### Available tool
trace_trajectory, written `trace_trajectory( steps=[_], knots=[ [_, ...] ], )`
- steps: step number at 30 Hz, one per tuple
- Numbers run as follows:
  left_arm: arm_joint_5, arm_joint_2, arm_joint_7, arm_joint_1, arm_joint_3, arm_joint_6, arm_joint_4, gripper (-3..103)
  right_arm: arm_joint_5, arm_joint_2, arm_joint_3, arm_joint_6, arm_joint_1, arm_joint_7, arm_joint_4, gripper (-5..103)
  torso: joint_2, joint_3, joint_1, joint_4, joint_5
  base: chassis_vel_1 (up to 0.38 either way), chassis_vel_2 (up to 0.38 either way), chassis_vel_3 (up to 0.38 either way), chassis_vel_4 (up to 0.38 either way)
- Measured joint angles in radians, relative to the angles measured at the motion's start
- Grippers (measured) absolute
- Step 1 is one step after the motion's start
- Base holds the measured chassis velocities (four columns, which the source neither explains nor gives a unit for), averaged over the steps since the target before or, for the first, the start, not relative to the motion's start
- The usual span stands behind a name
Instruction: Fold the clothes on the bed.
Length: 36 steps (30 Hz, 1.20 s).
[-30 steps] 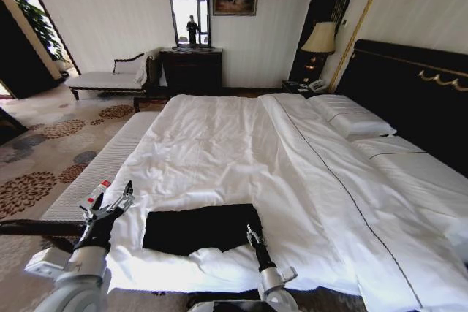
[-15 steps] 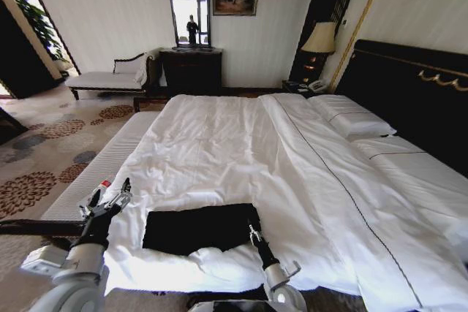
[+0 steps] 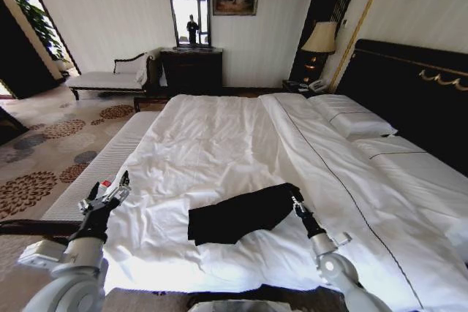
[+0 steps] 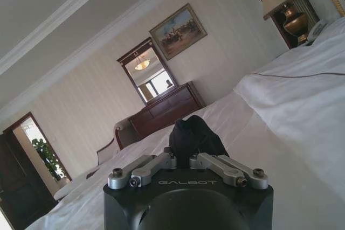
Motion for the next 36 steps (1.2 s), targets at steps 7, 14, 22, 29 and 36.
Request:
trace_trajectory(
  steps=[7,14,22,29,36],
  knots=[
    [-0.001,-0.001,-0.003,-0.005,0.001,0.002,0.005,100,-0.051,-0.012,0.011,0.035,0.035,-0.054,-0.036,4,0.000,0.000,0.000,0.0005,-0.0003,0.000,0.000,0.000,0.000],
    [0.024,-0.011,-0.003,0.016,0.018,0.002,0.000,100,-0.260,0.064,-0.177,0.021,0.093,-0.038,0.115,4,0.000,0.000,0.000,0.0005,-0.0007,0.000,0.000,0.000,0.000],
    [0.024,-0.007,-0.004,0.043,0.000,0.000,-0.001,100,-0.381,0.112,-0.374,0.011,0.168,-0.063,0.050,4,0.000,0.000,0.000,0.0004,-0.0006,0.000,0.000,0.000,0.000],
    [0.022,-0.009,-0.006,0.043,-0.006,-0.002,-0.002,100,-0.429,0.161,-0.449,0.031,0.214,-0.074,-0.052,4,0.000,0.000,0.000,0.0004,-0.0006,0.000,0.000,0.000,0.000],
    [0.024,-0.011,-0.009,0.038,-0.006,-0.002,0.001,100,-0.461,0.226,-0.493,0.038,0.259,-0.086,-0.146,4,0.000,0.000,0.000,0.0004,-0.0005,0.000,0.000,0.000,0.000]
  ],
)
